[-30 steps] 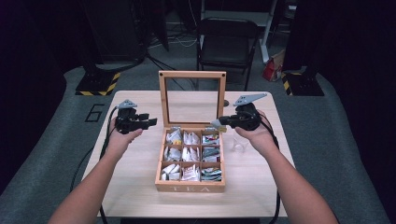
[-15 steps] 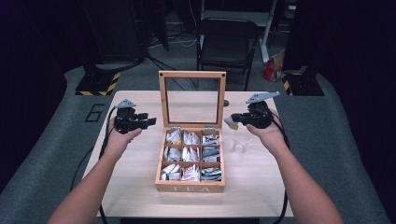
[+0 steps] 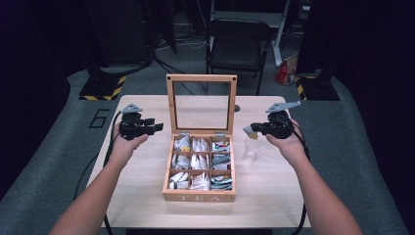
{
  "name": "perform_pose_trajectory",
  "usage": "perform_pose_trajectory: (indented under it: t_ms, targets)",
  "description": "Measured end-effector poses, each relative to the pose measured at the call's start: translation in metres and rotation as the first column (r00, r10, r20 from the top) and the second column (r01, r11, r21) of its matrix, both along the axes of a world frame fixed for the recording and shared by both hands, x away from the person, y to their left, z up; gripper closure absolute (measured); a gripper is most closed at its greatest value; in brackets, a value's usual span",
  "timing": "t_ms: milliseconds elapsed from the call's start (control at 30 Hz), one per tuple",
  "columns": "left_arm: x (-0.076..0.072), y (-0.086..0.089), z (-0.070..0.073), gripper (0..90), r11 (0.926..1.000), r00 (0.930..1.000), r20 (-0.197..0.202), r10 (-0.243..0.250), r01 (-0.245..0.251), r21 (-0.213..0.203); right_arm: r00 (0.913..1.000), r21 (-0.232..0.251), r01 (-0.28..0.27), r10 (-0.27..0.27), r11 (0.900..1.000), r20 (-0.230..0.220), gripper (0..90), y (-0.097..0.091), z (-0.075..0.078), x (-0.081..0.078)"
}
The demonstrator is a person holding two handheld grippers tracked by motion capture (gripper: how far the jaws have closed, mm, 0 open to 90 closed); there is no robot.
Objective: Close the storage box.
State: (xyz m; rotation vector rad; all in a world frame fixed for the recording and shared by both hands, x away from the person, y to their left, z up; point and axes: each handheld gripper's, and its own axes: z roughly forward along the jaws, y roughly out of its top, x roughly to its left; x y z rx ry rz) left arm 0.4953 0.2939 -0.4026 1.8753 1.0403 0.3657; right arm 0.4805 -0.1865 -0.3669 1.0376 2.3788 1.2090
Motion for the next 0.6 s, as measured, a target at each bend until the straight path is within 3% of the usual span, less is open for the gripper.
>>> perform_pose_trajectory:
  t_ms: [600]
  targets:
    - [-0.001,0.0,-0.003,46.8,1.0,0.9999,-0.01,0.004,-0.004,-0.006,0.9982,-0.022,0.042,-0.043,0.9989,-0.041,88.8,-0.015,-0.03,-0.002]
